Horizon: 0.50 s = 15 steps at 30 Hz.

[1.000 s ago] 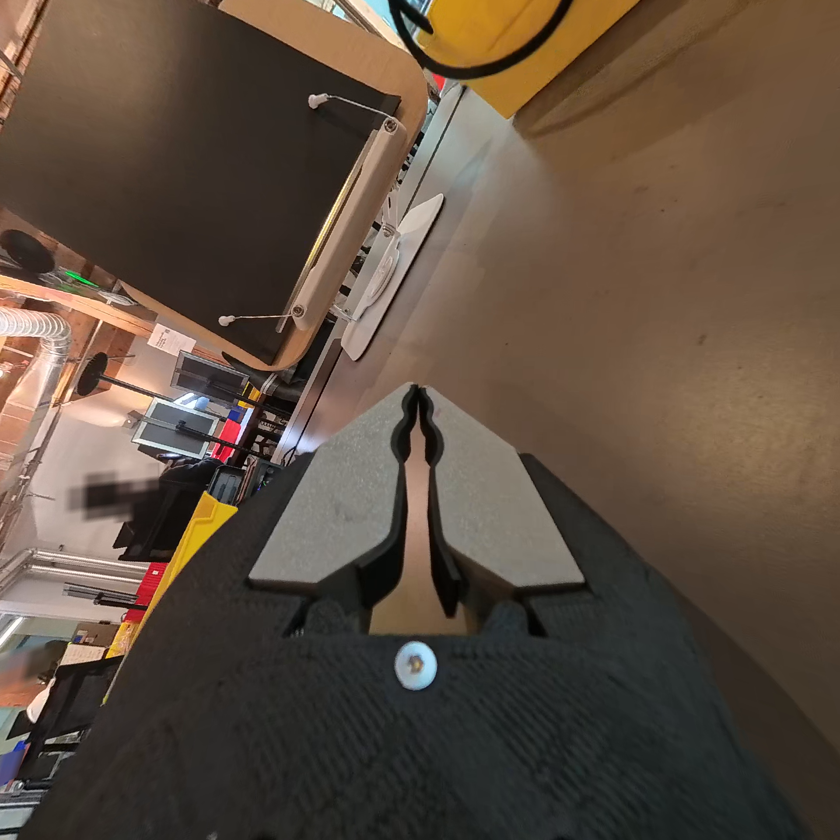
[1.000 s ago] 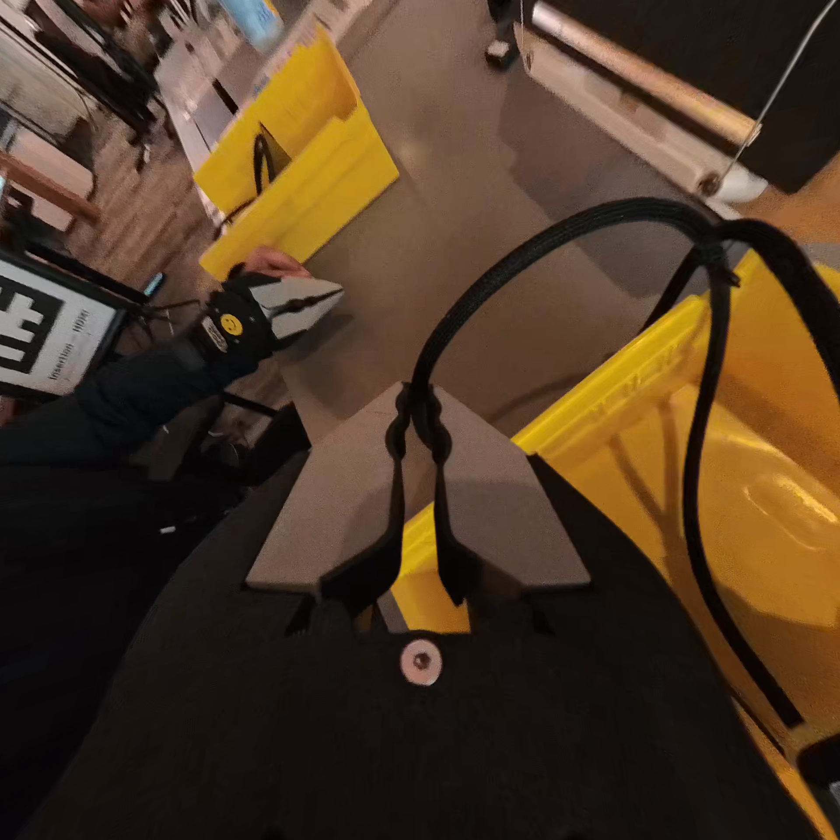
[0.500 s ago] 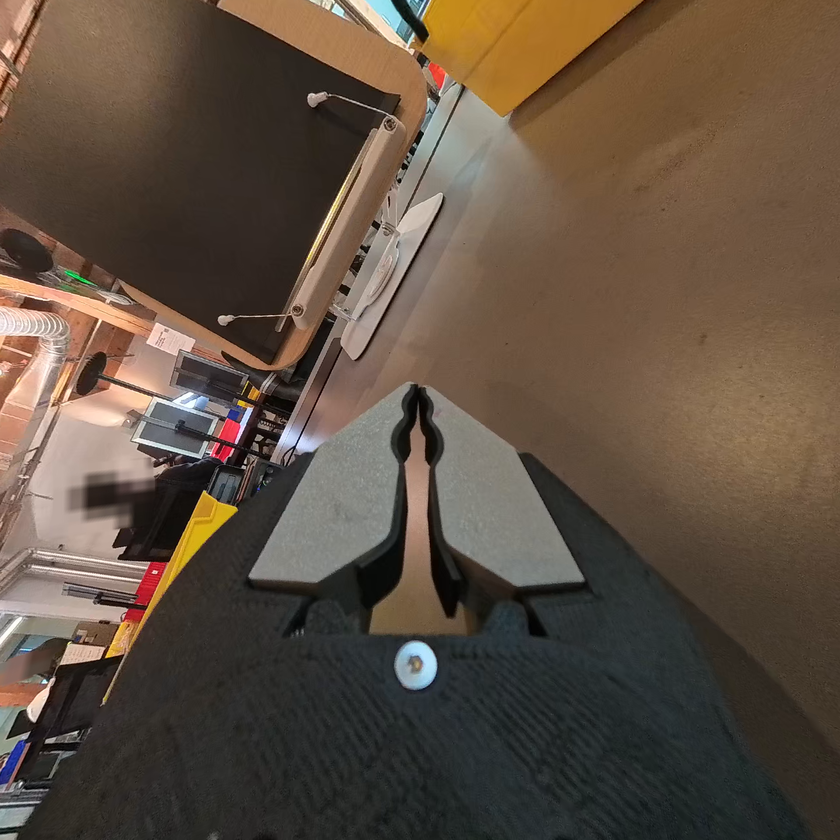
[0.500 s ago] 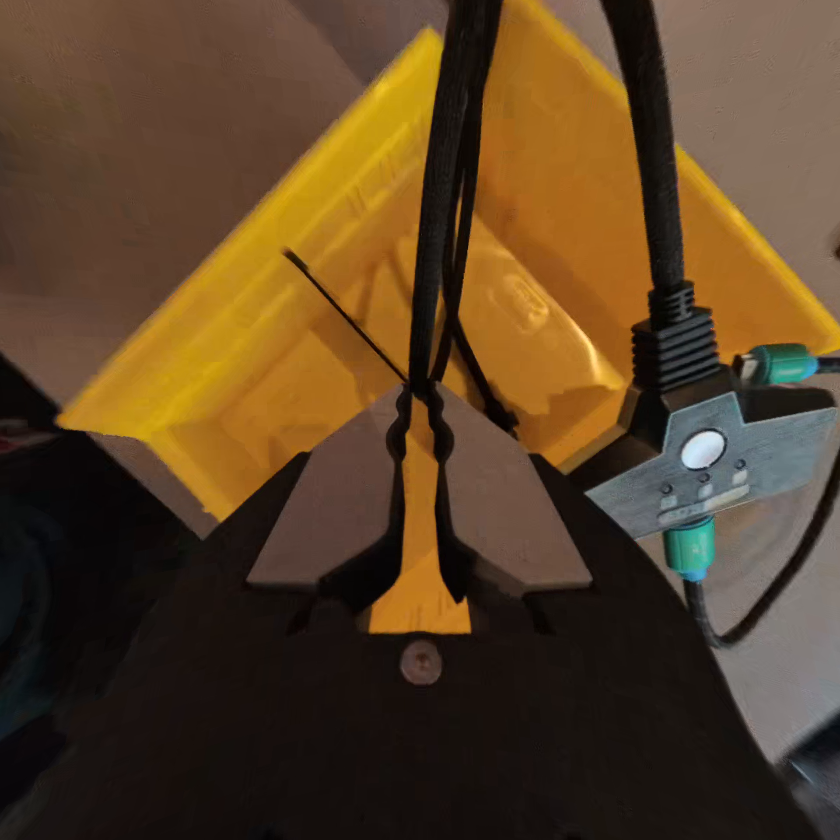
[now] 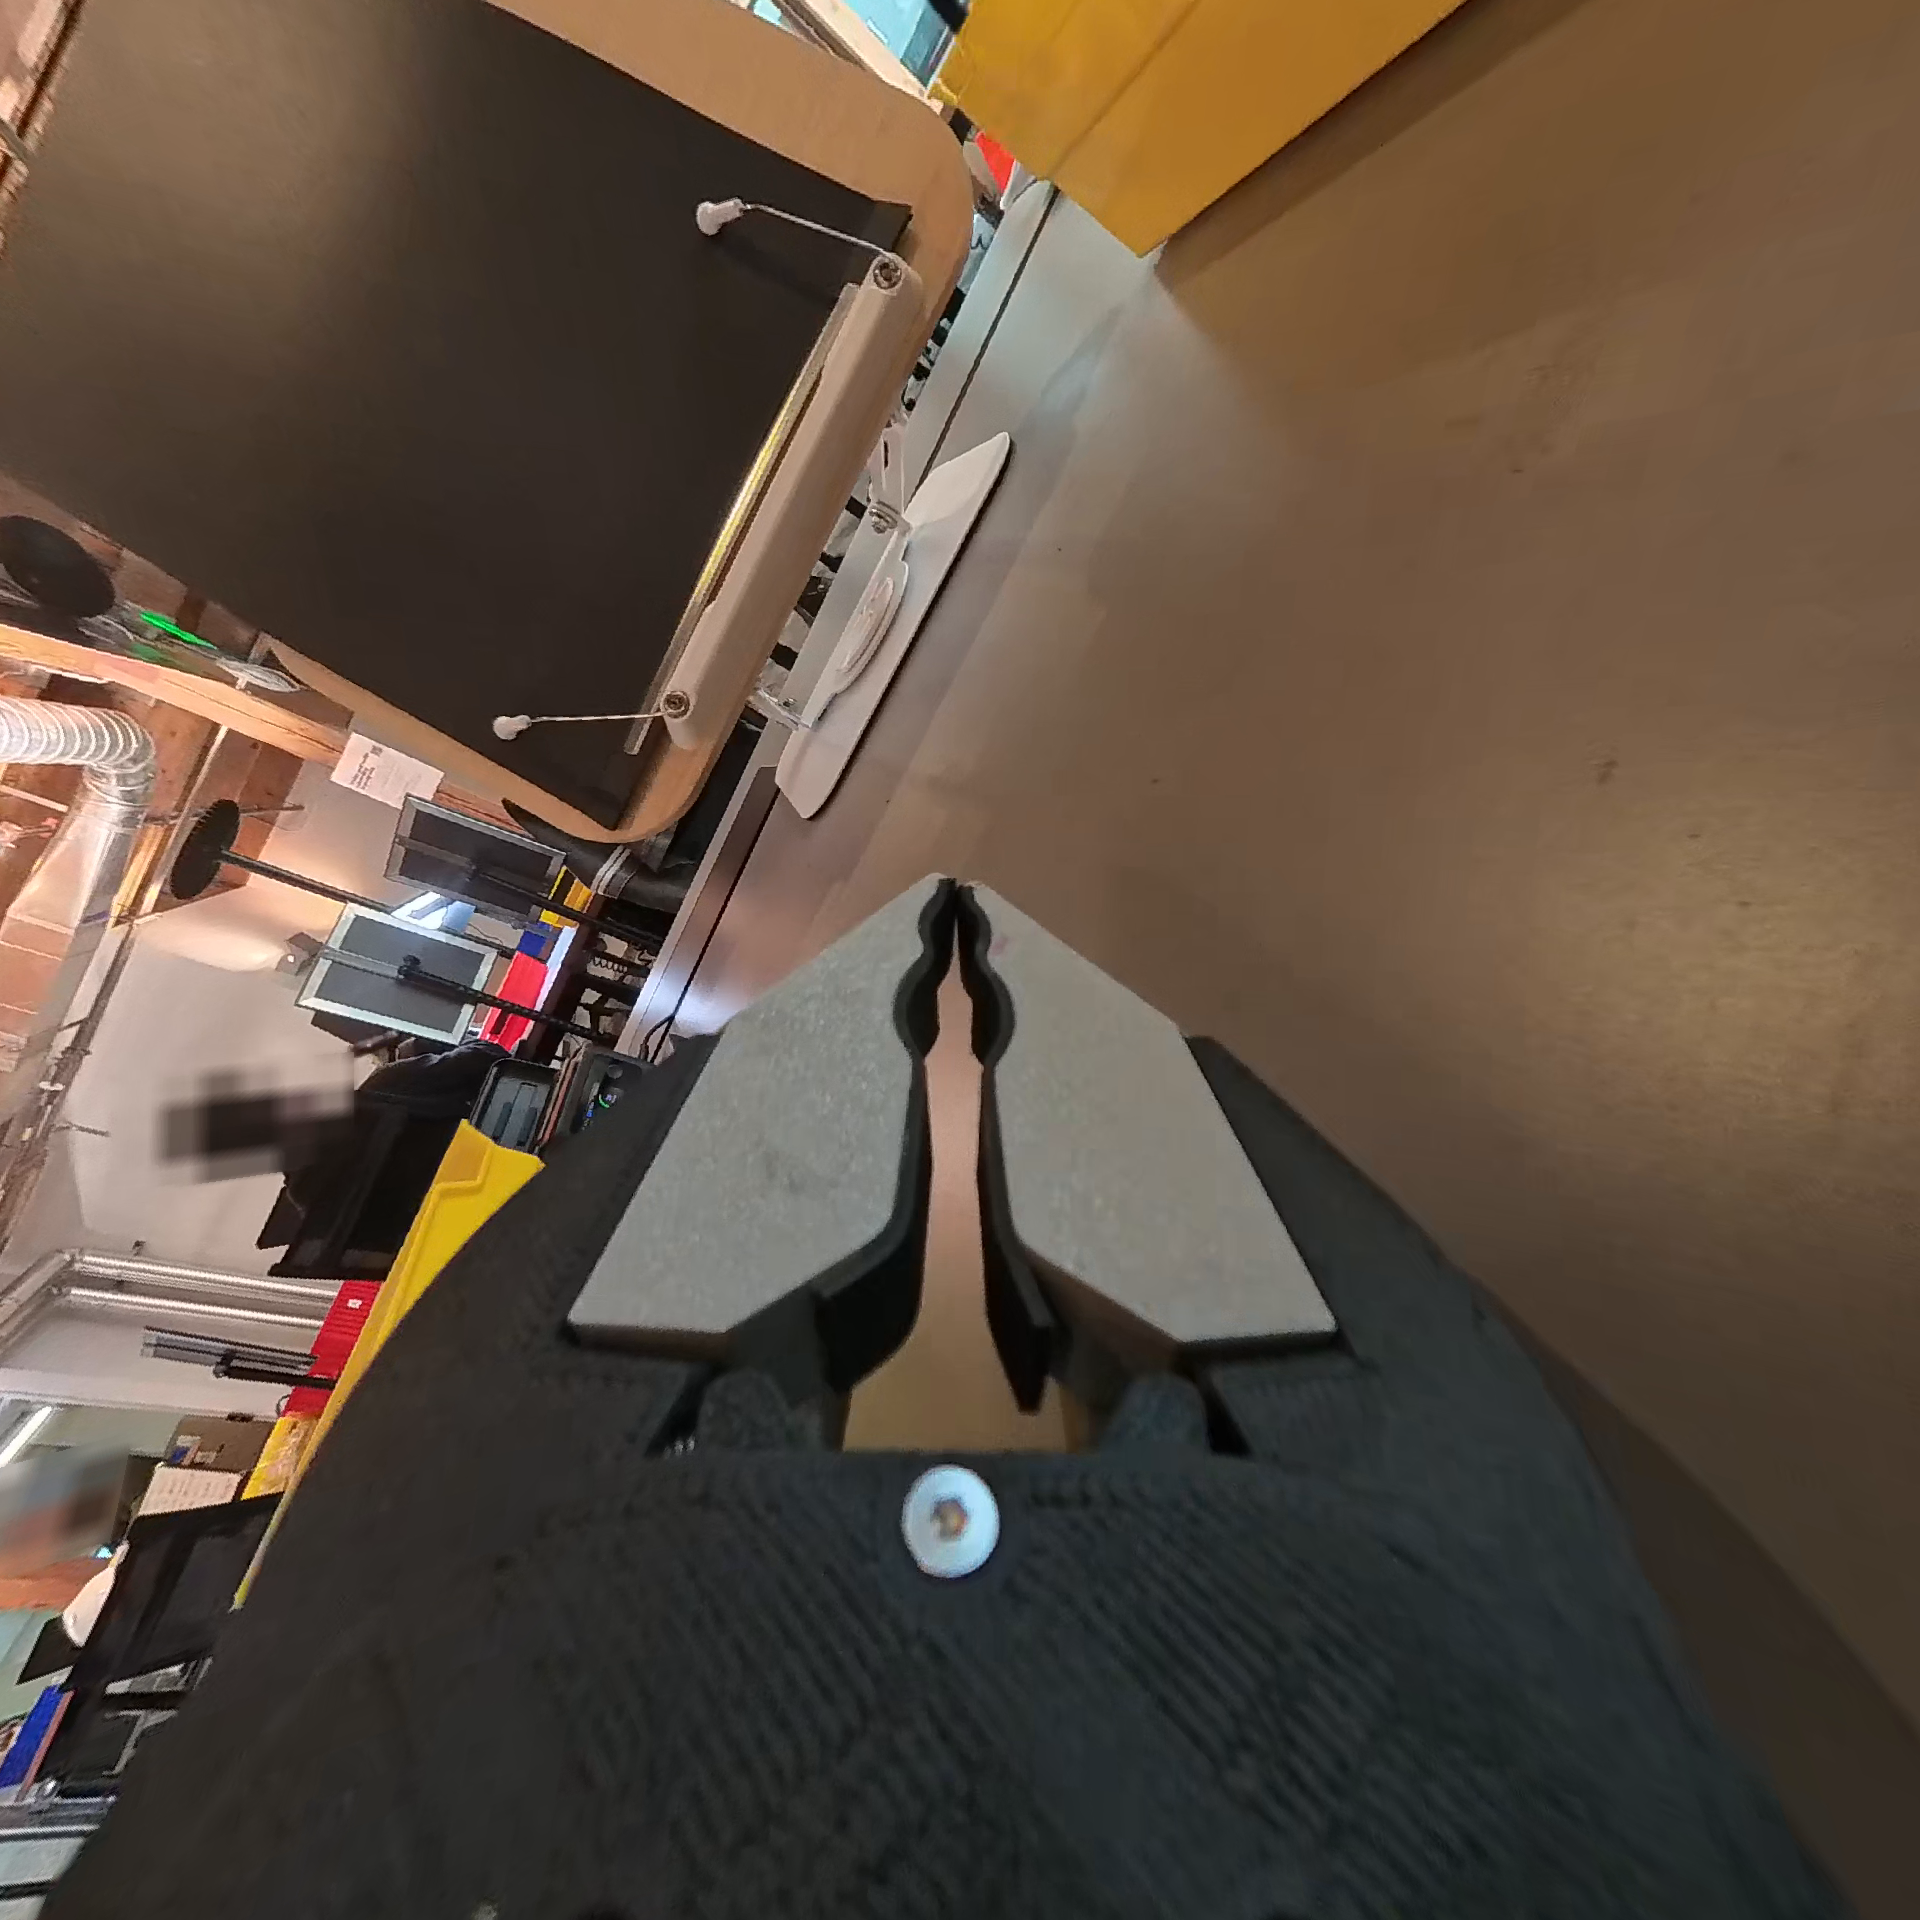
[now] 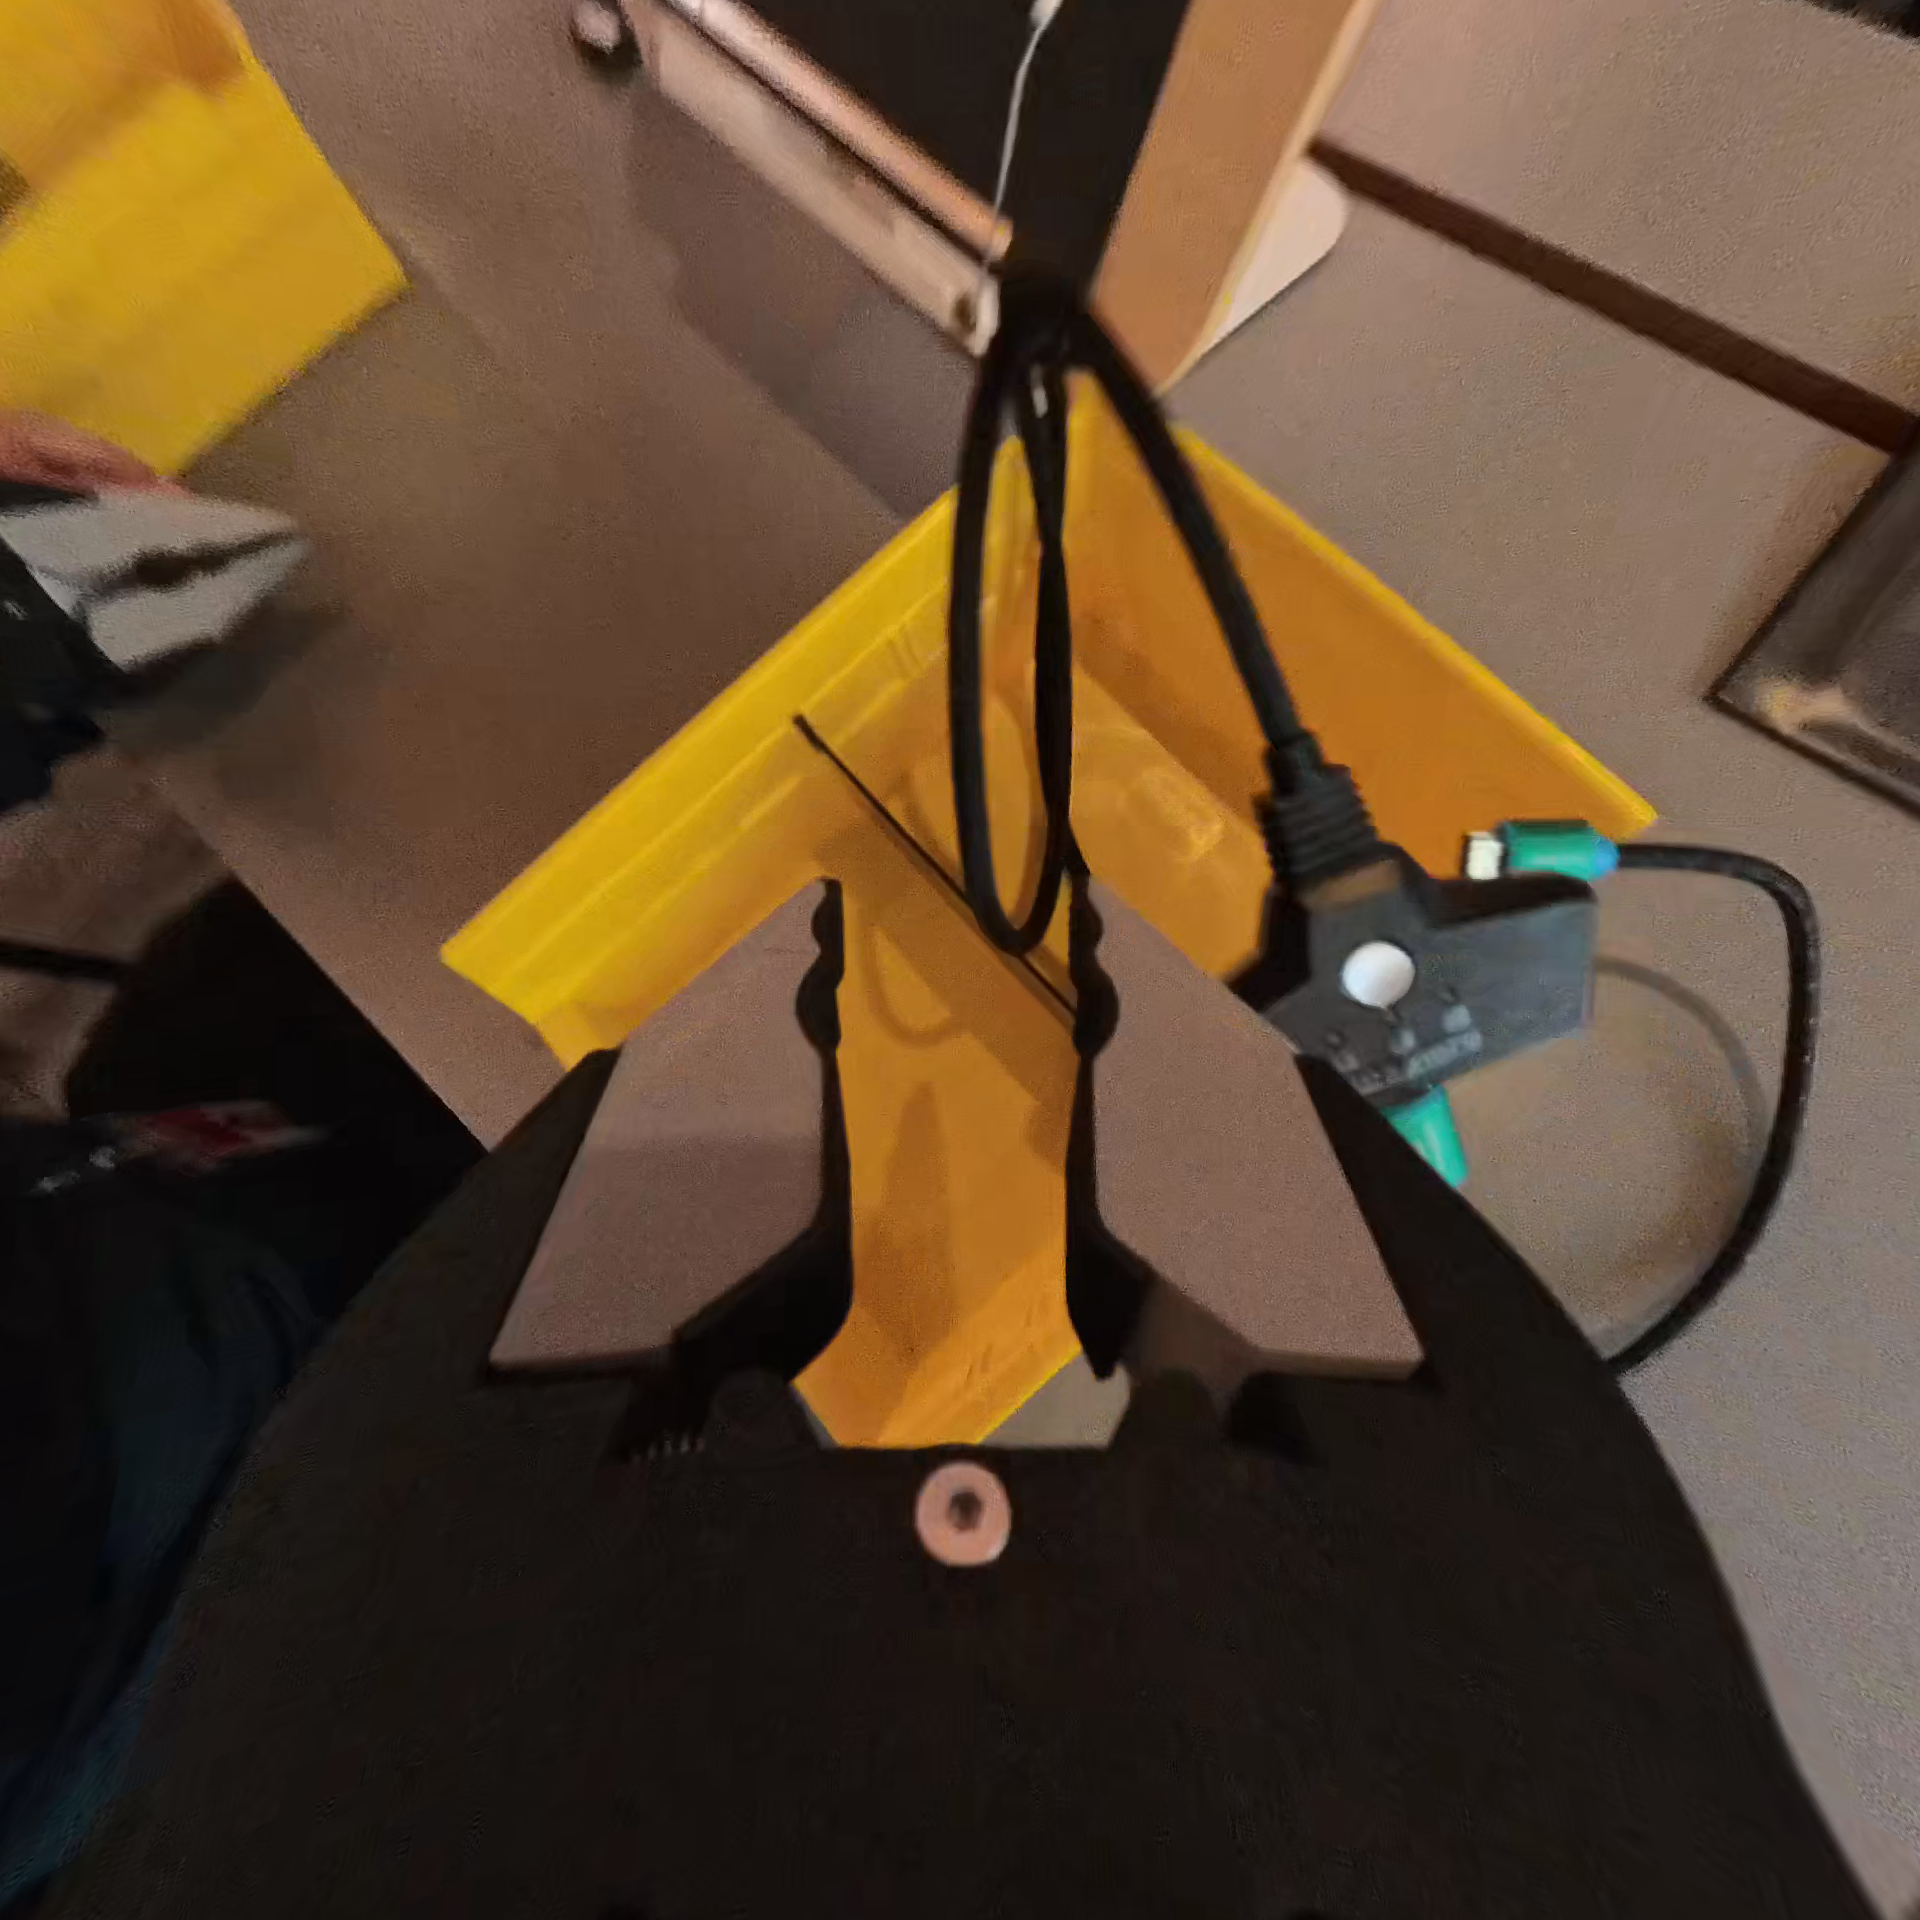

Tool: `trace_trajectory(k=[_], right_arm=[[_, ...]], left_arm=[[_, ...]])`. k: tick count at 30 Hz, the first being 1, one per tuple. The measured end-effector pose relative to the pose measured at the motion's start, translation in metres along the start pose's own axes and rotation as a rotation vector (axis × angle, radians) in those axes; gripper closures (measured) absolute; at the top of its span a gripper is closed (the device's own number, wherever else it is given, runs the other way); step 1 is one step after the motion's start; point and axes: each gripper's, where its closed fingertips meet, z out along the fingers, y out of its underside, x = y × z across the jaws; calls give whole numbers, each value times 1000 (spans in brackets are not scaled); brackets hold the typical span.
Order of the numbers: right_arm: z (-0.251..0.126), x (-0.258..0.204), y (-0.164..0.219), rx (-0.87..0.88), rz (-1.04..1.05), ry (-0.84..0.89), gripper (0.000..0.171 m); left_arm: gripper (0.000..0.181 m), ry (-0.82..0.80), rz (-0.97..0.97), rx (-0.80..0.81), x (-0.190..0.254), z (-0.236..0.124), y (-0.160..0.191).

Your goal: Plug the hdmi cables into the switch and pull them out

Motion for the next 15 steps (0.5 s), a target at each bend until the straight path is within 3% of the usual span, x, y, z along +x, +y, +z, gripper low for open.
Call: trace_trajectory(k=[1, 3, 5, 7, 10, 13, 15], right_arm=[[-17, 11, 0, 90, 68, -21, 124], [-43, 22, 4, 242, 193, -150, 132], [-59, 32, 18, 325, 306, -253, 128], [-61, 70, 47, 344, 467, -157, 117], [-53, 123, 98, 347, 707, -8, 114], [-34, 154, 146, 307, 855, 79, 108], [-22, 163, 157, 340, 918, 61, 101]], left_arm=[[181, 0, -3, 2, 0, 0, 0], [181, 1, -7, 5, -1, 0, -1], [181, -1, -8, 8, -1, 0, -1], [181, -3, -5, 10, -1, -1, -1], [181, -3, 2, 8, 0, -1, -1], [181, -3, 9, 5, 1, 0, -1], [181, 0, 13, 1, 1, 0, 0]])
